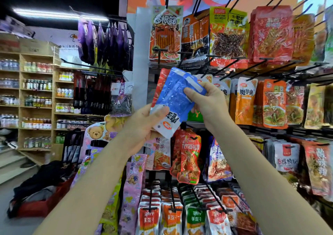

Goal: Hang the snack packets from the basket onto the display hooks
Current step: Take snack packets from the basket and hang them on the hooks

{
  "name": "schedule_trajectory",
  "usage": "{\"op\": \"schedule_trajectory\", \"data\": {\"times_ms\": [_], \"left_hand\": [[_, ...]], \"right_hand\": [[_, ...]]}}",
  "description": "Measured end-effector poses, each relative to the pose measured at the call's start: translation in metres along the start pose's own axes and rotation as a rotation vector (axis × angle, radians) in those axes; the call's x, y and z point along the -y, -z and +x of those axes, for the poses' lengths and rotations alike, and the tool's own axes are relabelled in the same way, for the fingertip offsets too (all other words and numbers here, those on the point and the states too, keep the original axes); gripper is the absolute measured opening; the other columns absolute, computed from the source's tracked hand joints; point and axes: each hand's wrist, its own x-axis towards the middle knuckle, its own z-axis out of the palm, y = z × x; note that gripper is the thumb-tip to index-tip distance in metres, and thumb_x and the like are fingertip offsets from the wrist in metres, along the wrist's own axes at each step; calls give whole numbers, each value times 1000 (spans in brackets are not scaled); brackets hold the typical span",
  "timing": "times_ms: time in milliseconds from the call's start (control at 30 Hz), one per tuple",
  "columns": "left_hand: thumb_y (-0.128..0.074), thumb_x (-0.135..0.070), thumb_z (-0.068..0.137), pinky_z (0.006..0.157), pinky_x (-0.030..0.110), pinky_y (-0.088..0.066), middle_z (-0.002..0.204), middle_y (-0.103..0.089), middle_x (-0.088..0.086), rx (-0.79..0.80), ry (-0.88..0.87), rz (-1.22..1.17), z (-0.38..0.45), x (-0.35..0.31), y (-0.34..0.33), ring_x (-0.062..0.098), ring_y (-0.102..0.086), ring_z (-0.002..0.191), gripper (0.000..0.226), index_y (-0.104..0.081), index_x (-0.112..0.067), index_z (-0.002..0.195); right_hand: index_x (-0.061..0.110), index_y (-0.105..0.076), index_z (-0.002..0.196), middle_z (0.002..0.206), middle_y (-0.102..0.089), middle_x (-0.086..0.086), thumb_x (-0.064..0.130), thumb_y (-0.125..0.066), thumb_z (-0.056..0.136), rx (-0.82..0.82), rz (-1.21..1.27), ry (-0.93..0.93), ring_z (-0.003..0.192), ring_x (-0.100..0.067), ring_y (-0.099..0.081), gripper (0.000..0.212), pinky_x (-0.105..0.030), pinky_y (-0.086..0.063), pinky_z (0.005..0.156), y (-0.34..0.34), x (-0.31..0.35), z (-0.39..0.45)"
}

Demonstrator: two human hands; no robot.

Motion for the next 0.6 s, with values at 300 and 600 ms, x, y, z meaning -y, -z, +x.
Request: {"op": "schedule_trajectory", "data": {"times_ms": [300,600], "left_hand": [[-69,-10,94,83,53,-57,94,-78,6,53,10,492,10,-10,29,31,-74,83,24,-70,-25,113],[-85,-11,78,44,32,-51,60,-67,-2,-82,-159,406,16,-24,19,17,-61,47,19,-71,-13,90]], "right_hand": [[38,-42,141,149,-35,9,45,-87,71,247,-748,409,140,-17,-33,84,-38,-30,116,16,14,2],[33,-48,81,76,-50,8,51,-87,69,522,-1000,213,66,-7,-46,45,-19,-33,60,5,30,-6]]}}
